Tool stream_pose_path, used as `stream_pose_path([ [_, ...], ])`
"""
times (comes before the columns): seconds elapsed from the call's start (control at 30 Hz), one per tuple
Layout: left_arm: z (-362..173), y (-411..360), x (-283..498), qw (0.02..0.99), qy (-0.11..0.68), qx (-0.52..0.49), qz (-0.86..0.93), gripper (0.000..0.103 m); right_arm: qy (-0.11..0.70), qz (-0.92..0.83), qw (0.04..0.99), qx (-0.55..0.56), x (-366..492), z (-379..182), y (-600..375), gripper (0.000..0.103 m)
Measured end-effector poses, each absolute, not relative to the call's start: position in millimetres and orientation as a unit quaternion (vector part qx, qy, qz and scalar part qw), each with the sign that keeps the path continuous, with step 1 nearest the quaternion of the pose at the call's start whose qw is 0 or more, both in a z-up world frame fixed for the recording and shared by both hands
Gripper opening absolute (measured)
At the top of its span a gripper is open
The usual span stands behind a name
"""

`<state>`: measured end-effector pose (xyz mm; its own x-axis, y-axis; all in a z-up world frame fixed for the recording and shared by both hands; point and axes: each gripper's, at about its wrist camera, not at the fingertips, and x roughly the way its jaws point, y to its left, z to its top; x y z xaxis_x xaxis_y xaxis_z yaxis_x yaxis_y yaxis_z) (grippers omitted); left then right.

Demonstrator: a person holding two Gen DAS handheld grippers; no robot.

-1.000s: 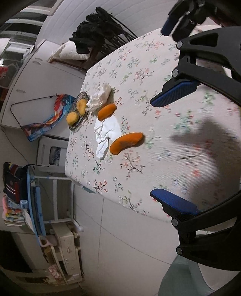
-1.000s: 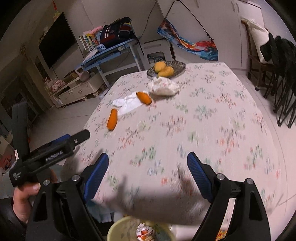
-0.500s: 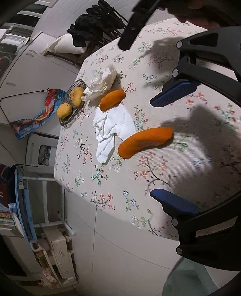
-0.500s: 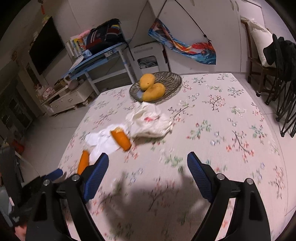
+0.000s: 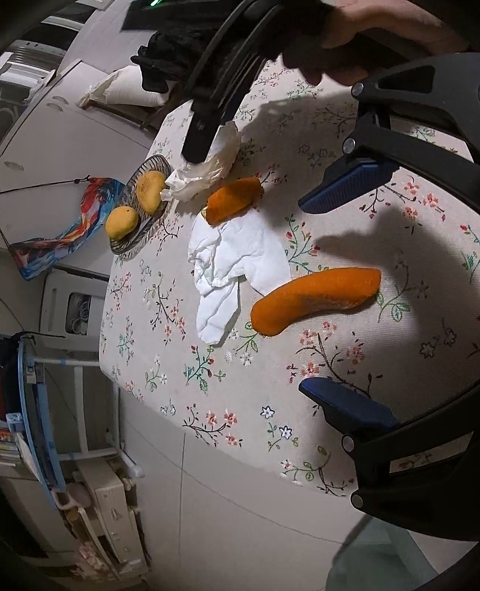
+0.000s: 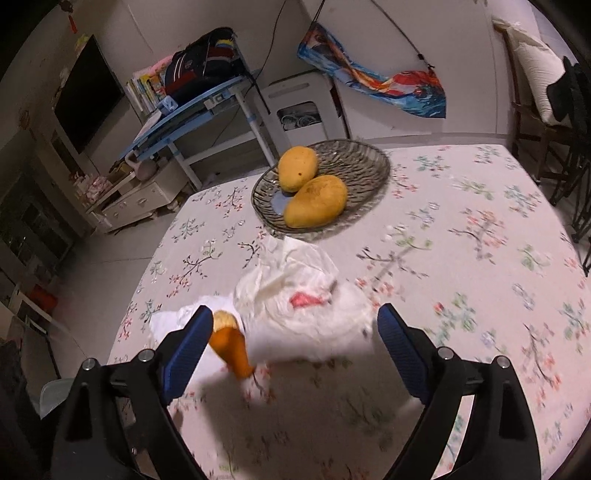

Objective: Collect trash
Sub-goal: 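Grasp the crumpled white paper with the right tool while the left tool grasps the long orange scrap, then carry the white paper and orange scrap with both tools to the basin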

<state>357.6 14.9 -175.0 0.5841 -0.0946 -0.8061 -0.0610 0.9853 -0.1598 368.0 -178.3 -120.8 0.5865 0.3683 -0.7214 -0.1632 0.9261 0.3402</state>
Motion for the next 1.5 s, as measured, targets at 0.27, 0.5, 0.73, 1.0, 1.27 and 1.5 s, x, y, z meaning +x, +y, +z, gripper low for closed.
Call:
stream_pose_path([
  [0.27, -179, 15, 366, 0.886, 0.455, -0.085, -0.004, 0.087, 0.447, 0.142, 0.877, 0.105, 377, -135, -172, 0.080],
  [0.5, -180, 10, 364, 0.889, 0.451, -0.070, -0.017, 0.069, 0.456, 0.142, 0.875, 0.078, 373, -135, -173, 0.048],
  [0.73, -180, 3, 361, 0.887, 0.451, -0.069, -0.074, 0.016, 0.451, 0.155, 0.873, 0.104, 362, -124, -186, 0.035],
  [1.0, -172, 20, 348, 0.892, 0.429, -0.112, -0.092, 0.014, 0.438, 0.157, 0.869, 0.170, 341, -109, -217, 0.035],
  [1.27, -158, 19, 323, 0.900, 0.416, -0.099, -0.082, 0.014, 0.425, 0.168, 0.865, 0.208, 303, -94, -231, 0.035],
  [1.5, -147, 22, 286, 0.907, 0.400, -0.103, -0.077, 0.014, 0.414, 0.186, 0.861, 0.231, 261, -85, -227, 0.035],
])
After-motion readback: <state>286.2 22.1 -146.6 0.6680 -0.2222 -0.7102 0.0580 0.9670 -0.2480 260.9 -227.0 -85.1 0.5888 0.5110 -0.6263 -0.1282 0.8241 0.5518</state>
